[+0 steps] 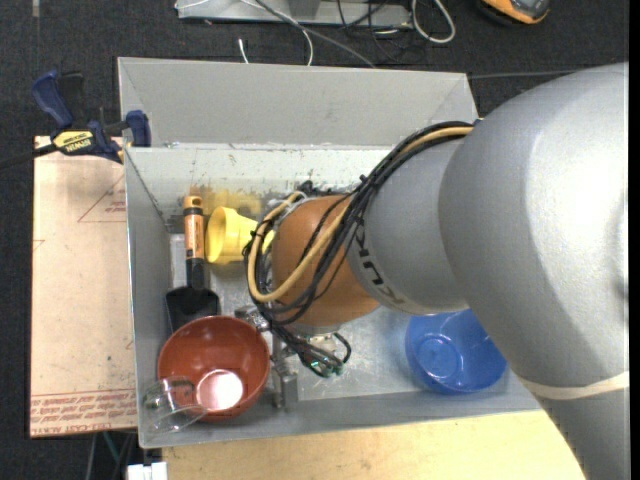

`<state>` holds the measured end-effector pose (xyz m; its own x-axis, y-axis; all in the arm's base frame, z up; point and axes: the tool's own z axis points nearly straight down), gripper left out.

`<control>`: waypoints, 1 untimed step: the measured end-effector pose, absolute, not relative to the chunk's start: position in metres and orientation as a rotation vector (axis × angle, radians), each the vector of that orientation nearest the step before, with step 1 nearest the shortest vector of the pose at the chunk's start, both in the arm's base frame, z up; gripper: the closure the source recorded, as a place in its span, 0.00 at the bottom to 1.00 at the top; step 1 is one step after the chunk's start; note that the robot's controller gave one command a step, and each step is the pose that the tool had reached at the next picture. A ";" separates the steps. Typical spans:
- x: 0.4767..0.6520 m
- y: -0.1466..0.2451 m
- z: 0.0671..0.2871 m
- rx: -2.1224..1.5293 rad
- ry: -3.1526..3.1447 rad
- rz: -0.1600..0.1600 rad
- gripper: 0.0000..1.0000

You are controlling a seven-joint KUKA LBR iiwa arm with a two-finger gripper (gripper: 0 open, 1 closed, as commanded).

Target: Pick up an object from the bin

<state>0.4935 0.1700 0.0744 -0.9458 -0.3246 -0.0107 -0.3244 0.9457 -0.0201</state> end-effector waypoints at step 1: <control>0.495 0.164 0.074 -0.515 3.077 -0.011 0.00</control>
Offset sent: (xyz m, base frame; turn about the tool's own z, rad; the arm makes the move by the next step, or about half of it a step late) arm 0.0004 0.0050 -0.0044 0.0066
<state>0.4952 0.1642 0.0737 -0.9452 -0.3257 -0.0198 -0.3256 0.9455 -0.0103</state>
